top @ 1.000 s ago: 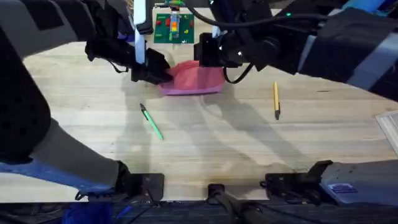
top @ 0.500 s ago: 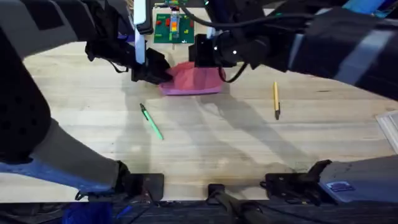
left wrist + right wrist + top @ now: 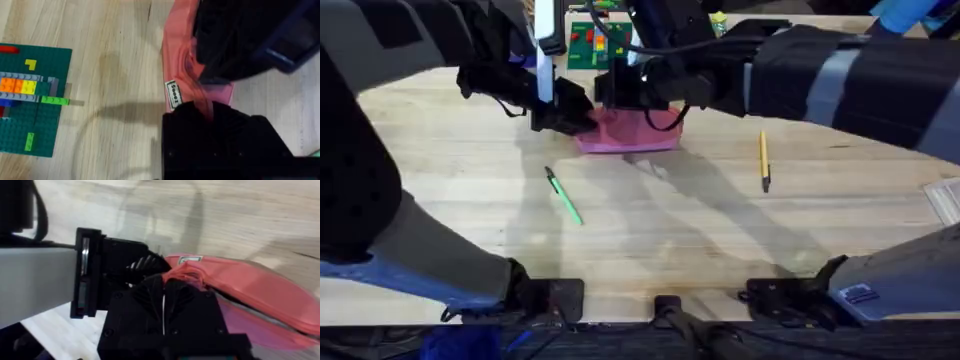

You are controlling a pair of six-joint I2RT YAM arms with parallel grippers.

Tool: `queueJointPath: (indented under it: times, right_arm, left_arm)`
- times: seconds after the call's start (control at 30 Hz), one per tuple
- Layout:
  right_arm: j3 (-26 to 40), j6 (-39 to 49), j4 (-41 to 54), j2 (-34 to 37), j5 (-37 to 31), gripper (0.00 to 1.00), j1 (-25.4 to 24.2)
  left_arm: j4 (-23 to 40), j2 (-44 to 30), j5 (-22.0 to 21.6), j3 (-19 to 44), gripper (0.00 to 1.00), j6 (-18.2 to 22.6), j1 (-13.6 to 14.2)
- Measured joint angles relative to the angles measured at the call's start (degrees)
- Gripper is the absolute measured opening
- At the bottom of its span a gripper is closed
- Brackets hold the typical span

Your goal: Unzip the bag, pick up the pens from the table one at a time and place them inside, then zip the bag closed.

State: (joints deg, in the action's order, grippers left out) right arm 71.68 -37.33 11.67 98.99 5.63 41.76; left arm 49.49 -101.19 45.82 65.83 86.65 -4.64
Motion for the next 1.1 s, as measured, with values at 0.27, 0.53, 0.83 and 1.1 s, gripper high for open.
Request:
queueJointPath:
  times: [0.27,0.53,0.83,1.1]
  right_arm:
    - [0.00,0.21,-3.00,0.62,4.24,0.031,-0.04]
    - [0.00,1.81,-3.03,0.62,7.58,0.031,-0.09]
    - [0.72,4.49,1.33,0.62,7.12,0.031,-1.45]
    - [1.33,4.78,2.57,0.62,3.37,0.031,-4.74]
  left_arm:
    - [0.11,0.00,-0.50,0.00,0.043,0.01,-0.07]
    - [0.42,0.00,-0.87,-0.01,0.043,0.01,-0.26]
    - [-0.26,-0.02,1.12,-0.05,0.043,1.23,-0.26]
    - [-0.53,-0.01,4.08,-0.06,0.042,1.51,-0.20]
